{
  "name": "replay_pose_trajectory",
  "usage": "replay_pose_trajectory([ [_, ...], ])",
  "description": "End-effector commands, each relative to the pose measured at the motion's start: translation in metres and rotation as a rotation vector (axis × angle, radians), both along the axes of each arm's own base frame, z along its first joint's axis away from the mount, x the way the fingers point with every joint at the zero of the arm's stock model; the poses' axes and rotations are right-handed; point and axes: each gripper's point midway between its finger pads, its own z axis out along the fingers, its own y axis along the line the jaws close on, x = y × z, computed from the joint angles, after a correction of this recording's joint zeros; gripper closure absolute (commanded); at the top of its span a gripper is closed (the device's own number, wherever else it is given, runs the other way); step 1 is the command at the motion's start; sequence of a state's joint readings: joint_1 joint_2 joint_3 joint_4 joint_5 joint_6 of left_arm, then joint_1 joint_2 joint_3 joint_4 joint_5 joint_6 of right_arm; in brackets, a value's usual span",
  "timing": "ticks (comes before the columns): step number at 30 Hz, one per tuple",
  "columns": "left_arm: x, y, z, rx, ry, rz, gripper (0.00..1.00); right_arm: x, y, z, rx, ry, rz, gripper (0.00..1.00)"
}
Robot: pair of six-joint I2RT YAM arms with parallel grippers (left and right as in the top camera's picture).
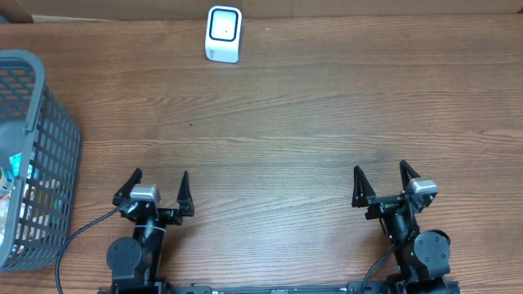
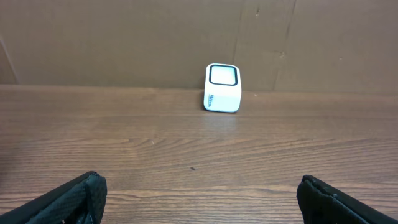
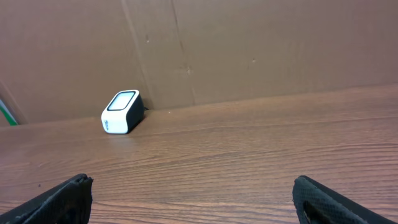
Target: Scan the item barcode
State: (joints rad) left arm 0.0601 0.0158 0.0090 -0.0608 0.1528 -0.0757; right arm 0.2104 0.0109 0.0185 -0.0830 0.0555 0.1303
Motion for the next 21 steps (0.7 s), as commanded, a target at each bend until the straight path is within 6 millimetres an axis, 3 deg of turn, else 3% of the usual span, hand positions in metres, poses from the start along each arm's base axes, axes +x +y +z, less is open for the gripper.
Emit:
replay_pose_trajectory([
  [1,-0.0003,-0.0001,-0.0002,-0.006,-0.004,0.002,0.0,-0.0002,0.0018,-0.0024,0.0,-0.001,0.009,0.0],
  [21,-0.0003,-0.0001,-0.0002,-0.006,-0.004,0.002,0.0,-0.0002,0.0018,-0.0024,0.0,-0.001,0.009,0.0],
])
